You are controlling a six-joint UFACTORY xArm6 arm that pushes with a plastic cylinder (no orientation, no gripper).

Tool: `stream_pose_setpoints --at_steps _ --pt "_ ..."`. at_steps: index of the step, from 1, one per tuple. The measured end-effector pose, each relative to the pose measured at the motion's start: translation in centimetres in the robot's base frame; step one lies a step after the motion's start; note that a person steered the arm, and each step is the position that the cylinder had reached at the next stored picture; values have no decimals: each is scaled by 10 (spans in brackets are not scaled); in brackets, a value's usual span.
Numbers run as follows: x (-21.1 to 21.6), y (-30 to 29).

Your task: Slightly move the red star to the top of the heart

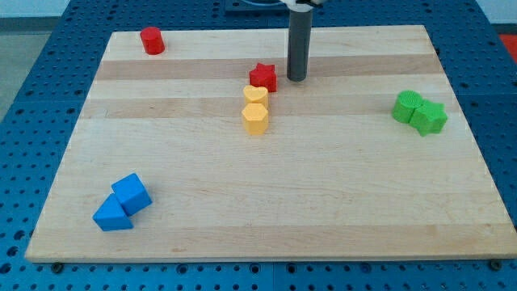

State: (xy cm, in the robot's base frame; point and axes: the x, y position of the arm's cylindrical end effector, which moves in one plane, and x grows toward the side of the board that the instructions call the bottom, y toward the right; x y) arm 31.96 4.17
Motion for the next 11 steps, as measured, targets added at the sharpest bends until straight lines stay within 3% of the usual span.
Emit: stream_pose_setpoints --at_steps 11 --pt "-7 -33"
